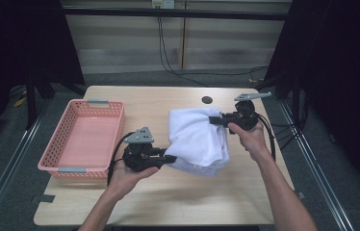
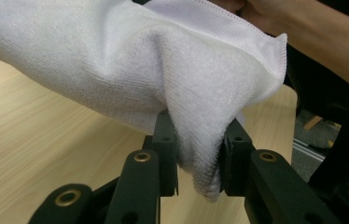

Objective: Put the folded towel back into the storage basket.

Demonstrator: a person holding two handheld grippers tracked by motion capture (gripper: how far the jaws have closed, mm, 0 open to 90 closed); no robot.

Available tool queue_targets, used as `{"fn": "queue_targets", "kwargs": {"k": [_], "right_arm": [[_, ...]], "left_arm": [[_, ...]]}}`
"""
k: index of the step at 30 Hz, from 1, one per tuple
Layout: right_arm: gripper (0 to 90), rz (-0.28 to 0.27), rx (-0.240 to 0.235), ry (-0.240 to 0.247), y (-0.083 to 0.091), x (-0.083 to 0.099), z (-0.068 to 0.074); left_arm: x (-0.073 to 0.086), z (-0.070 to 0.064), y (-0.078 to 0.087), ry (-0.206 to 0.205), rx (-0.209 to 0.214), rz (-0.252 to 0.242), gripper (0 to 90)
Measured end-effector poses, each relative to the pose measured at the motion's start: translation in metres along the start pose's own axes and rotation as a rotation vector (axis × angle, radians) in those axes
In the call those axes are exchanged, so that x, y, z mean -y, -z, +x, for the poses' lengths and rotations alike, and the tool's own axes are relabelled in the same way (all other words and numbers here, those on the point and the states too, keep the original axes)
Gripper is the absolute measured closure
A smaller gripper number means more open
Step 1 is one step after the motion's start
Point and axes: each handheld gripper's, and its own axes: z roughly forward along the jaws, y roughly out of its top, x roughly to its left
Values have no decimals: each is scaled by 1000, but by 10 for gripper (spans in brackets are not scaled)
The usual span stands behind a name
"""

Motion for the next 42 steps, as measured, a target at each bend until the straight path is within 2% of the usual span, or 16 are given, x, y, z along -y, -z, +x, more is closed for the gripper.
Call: {"fn": "queue_targets", "kwargs": {"k": [1,5,11,19,24,29,32,33,39,40,41,42], "right_arm": [[706,7,-7,5,-7,-4,5],[707,7,-23,16,-19,-14,9],[707,9,-37,23,-31,-26,14],[707,11,-61,48,-53,-47,27],[708,7,-87,54,-66,-57,31],[708,15,-95,66,-79,-66,38],[709,21,-105,75,-91,-75,44],[708,13,-116,67,-94,-78,46],[708,24,-155,79,-117,-95,59],[708,24,-155,79,-117,-95,59],[708,30,-169,79,-124,-99,63],[708,38,-172,75,-129,-101,65]], "left_arm": [[0,1,3,-5,-9,0,728],[2,4,10,3,-20,-10,728],[4,12,24,18,-41,-29,728],[8,24,44,30,-67,-46,728],[12,32,61,48,-98,-70,729],[17,39,72,62,-121,-72,731],[20,45,85,82,-138,-92,731],[20,45,85,82,-138,-92,731],[28,57,114,117,-193,-114,731],[28,57,114,117,-193,-114,731],[31,60,122,130,-210,-123,731],[31,60,122,130,-210,-123,731]]}}
